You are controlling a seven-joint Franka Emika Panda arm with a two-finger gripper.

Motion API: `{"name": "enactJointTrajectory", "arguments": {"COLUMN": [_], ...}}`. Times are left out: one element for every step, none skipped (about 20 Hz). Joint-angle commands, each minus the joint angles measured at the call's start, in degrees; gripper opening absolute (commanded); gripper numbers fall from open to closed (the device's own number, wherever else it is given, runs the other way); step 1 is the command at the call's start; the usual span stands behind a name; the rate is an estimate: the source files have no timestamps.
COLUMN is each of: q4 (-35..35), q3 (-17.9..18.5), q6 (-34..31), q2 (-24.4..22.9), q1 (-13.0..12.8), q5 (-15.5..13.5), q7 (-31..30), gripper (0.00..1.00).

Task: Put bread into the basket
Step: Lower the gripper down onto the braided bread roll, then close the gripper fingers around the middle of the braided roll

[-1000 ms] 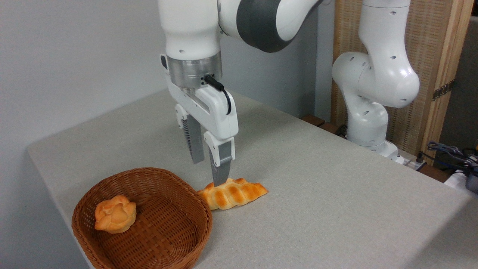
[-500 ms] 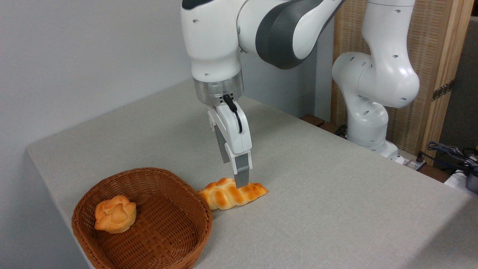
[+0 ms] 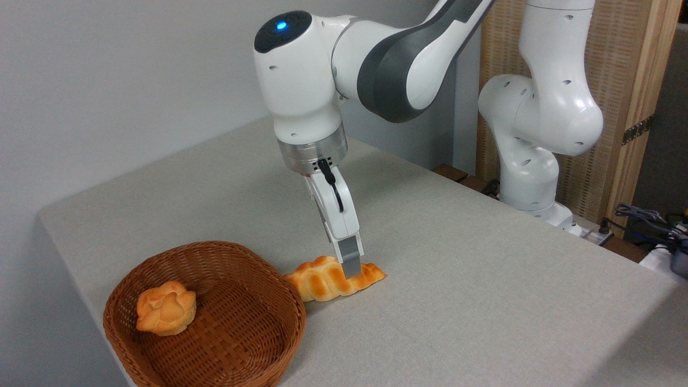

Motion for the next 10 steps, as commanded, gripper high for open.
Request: {"name": "enactJointTrajectory", "arguments": {"q4": [0.12,0.12,0.12,0.12,0.21,0.21,0.21,0.3,0.3,0.3], "q3": [-1.53,-1.63,-1.81,-2.07,-2.07,-2.07,-2.07,-2.07,-2.07,-2.07], "q6": [1.09,1.62,2.32,3.02,3.2,3.29,3.64,4.16,4.52,4.52], "q2": [1.35,1.87,2.4,2.67,2.84,2.93,3.37,3.55,3.64,3.64], "q1": [-0.27,-0.19,-0.27,-0.19,-0.19,-0.19,-0.19,-0.27,-0.19,-0.19], "q5": [0.49,0.49,0.49,0.49,0.49,0.49,0.49,0.49,0.49,0.49], "q7": [0.84,0.84,0.84,1.19,1.8,2.24,2.59,3.47,4.35,4.62], "gripper": [1.0,1.0,1.0,1.0,1.0,1.0,1.0,1.0,1.0,1.0]}}
